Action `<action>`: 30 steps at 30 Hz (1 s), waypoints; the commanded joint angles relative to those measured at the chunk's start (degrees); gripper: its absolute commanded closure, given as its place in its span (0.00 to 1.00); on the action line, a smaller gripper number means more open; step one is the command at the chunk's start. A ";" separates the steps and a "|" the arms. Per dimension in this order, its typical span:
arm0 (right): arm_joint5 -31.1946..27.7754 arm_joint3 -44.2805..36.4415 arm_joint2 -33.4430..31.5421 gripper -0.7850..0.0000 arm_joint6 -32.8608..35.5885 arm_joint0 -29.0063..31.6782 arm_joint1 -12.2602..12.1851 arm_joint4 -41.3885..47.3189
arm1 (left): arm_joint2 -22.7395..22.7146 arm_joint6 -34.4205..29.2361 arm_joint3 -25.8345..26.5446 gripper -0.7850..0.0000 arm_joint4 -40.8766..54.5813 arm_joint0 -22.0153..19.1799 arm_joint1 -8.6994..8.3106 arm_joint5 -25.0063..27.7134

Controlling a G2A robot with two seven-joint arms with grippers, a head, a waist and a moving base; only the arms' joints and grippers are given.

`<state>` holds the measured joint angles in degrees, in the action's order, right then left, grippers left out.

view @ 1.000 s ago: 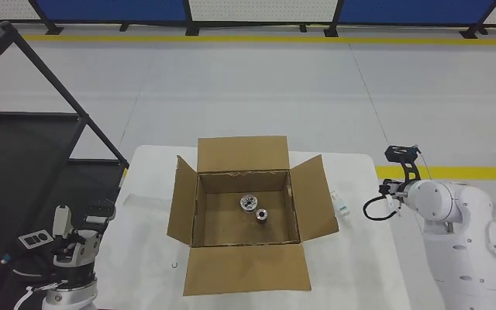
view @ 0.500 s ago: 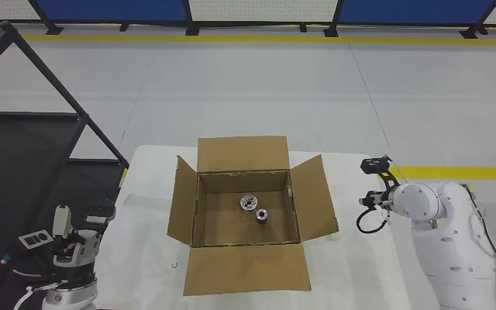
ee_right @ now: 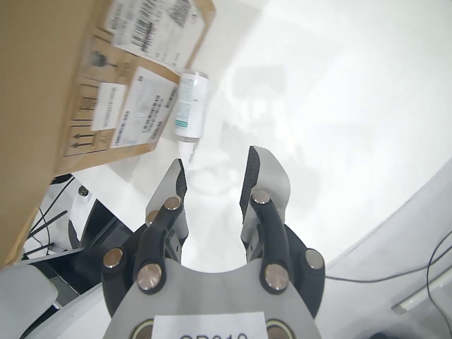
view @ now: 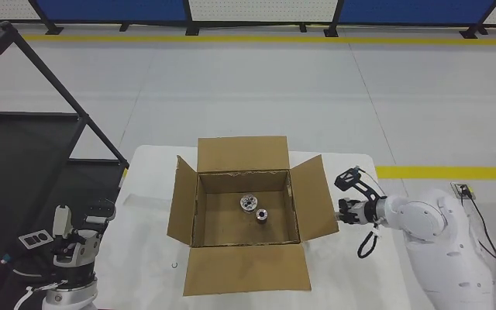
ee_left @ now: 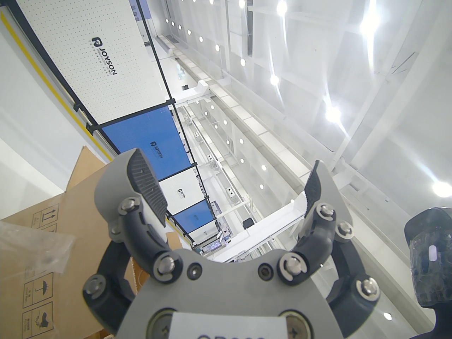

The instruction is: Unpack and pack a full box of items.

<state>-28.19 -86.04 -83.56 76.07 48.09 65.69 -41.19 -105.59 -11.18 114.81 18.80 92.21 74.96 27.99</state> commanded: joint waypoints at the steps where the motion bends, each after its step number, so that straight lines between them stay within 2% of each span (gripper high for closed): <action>1: -1.34 -3.32 -0.18 0.51 -1.32 2.26 -0.63 1.71 | 0.03 0.00 0.03 0.00 0.00 -0.01 0.00 -0.13; 4: -3.51 -6.65 -0.08 0.50 -3.48 5.37 -2.00 4.02 | 0.20 -0.30 0.20 0.00 0.16 -0.04 -0.01 -0.86; 12: -8.81 -8.67 3.19 0.31 -8.79 11.08 -6.38 6.88 | 1.37 0.26 0.08 0.00 -0.94 -0.41 0.10 -1.21; 14: -8.76 -8.77 3.35 0.21 -8.74 11.78 -7.31 7.14 | 1.86 0.22 0.13 0.00 -1.17 -0.52 0.12 -1.28; 16: -7.74 -9.10 3.34 0.05 -7.72 11.99 -7.78 7.84 | 2.28 -0.12 0.17 0.00 -1.08 -0.56 0.14 -1.30; 17: -6.79 -9.00 3.27 0.00 -7.14 11.93 -7.90 7.90 | 2.40 -0.29 0.11 0.00 -1.03 -0.53 0.14 -1.28; 24: -3.66 -9.13 3.25 0.01 -13.86 11.73 -7.92 11.58 | 2.14 -2.03 -0.66 0.00 -0.54 -0.19 0.04 -0.92; 27: -1.51 -9.98 4.44 0.13 -15.96 11.36 -7.79 11.15 | 1.85 -2.40 -0.95 0.00 -0.62 -0.06 -0.01 -0.77; 29: -1.26 -10.37 5.55 0.15 -16.81 10.94 -7.70 11.20 | 1.62 -2.41 -1.01 0.00 -0.62 0.15 -0.02 -0.59; 30: -1.12 -10.45 5.97 0.22 -17.10 10.70 -7.68 11.09 | 1.46 -2.27 -1.03 0.00 -0.57 0.25 -0.02 -0.54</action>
<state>-29.35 -96.41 -78.06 59.24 59.04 57.99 -30.03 -103.97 -13.60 113.80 18.19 92.34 74.95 27.40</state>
